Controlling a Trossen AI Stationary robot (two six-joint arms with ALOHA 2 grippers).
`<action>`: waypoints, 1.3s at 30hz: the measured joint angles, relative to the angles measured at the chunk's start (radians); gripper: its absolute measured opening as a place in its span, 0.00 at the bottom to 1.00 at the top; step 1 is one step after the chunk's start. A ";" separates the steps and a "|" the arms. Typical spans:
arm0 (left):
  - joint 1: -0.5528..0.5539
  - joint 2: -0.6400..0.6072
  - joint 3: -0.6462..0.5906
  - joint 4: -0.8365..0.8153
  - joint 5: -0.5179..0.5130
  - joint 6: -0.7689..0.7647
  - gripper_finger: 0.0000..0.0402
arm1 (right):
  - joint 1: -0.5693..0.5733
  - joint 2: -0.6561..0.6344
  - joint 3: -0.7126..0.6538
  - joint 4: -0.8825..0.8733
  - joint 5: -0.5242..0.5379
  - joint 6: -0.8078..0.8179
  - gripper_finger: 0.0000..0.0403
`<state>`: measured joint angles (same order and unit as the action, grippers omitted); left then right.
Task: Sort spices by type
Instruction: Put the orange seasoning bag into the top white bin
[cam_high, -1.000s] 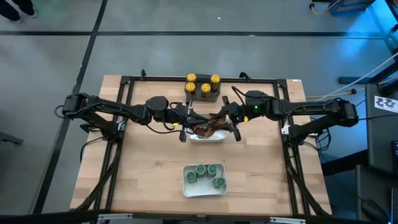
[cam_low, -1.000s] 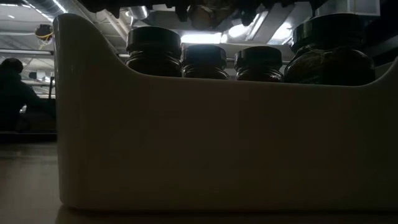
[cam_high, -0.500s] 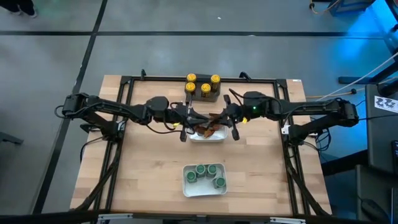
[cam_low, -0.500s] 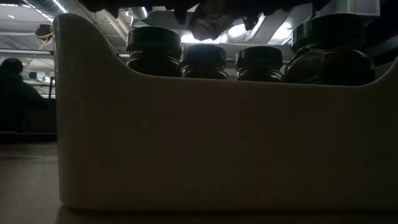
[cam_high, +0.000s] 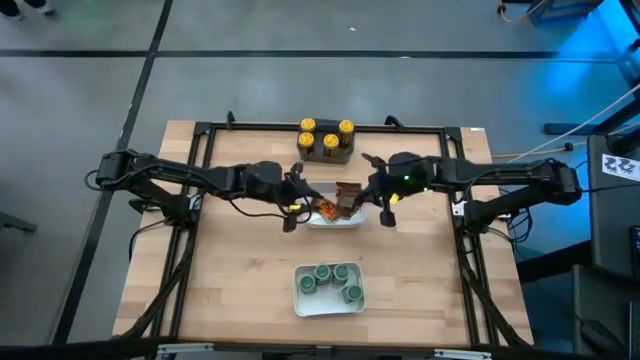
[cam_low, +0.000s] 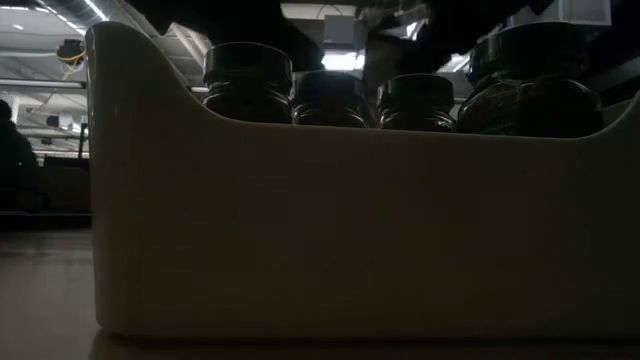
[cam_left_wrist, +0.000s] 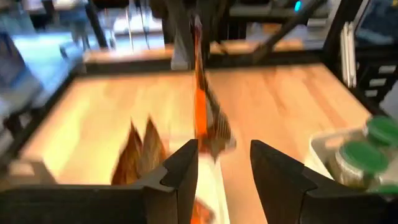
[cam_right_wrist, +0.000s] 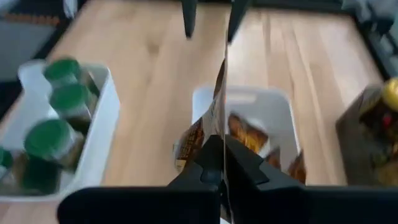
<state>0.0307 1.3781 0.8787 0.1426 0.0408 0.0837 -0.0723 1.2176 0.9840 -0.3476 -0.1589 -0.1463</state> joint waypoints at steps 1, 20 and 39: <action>0.000 0.000 0.000 -0.027 0.000 -0.017 0.34 | 0.003 0.008 0.000 -0.017 0.010 0.001 0.02; -0.032 0.000 0.000 -0.100 0.000 -0.109 0.32 | 0.073 0.195 -0.099 0.037 0.256 -0.039 0.02; -0.031 0.000 0.000 -0.091 -0.001 -0.110 0.32 | 0.073 0.233 -0.164 0.111 0.235 -0.043 0.09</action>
<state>-0.0006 1.3781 0.8783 0.0521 0.0402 -0.0265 0.0003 1.4509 0.8198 -0.2363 0.0765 -0.1890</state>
